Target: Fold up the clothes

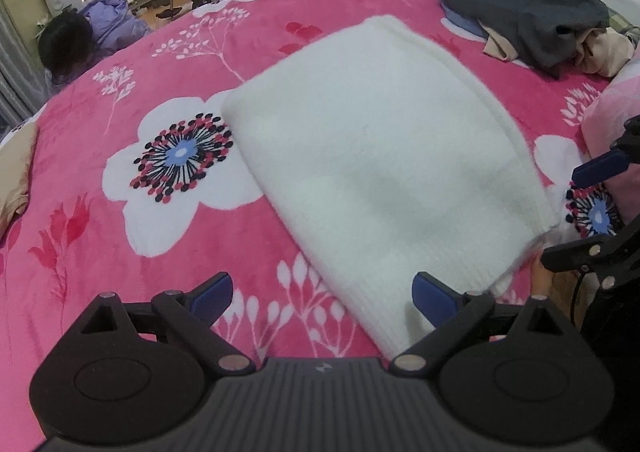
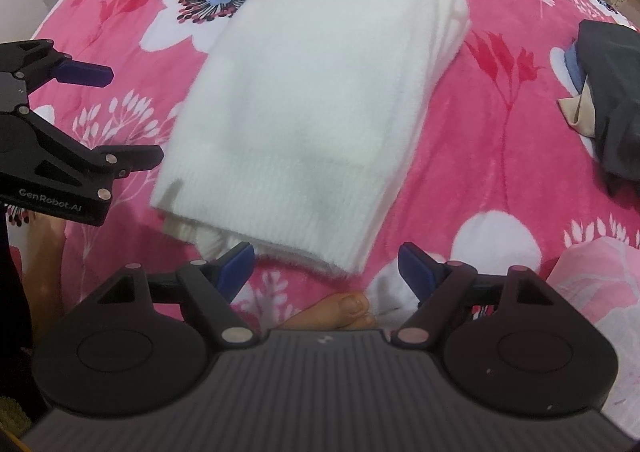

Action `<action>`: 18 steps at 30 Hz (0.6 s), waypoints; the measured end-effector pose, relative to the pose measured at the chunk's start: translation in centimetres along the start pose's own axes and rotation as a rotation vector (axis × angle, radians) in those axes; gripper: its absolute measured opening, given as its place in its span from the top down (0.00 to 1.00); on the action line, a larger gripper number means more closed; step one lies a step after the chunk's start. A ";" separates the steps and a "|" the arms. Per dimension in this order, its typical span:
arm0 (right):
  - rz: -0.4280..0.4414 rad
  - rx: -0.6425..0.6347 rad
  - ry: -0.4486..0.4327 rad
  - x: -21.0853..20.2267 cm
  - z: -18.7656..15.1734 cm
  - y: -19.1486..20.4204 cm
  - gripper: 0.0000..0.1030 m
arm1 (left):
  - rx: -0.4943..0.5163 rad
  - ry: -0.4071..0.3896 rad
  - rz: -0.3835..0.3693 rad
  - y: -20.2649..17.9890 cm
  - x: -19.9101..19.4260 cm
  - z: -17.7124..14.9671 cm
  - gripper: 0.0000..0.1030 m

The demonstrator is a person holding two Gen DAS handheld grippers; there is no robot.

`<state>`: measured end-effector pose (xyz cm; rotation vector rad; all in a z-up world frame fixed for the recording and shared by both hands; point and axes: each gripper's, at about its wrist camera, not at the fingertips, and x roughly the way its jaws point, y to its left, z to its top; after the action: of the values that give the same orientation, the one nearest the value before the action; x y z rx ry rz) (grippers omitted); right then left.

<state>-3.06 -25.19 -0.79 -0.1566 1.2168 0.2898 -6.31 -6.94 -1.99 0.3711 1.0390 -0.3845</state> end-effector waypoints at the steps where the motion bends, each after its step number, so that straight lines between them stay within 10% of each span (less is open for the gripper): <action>1: 0.001 0.000 0.000 0.0 -0.1 0.0 0.23 | 0.001 0.004 0.000 0.0 0.0 0.0 0.06; 18: 0.009 -0.021 0.003 0.0 0.0 0.4 0.23 | 0.013 0.036 0.005 -0.2 0.5 -0.3 0.06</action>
<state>-3.16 -24.83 -0.79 -0.1700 1.2182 0.3100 -6.38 -7.06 -2.63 0.3933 1.0709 -0.3811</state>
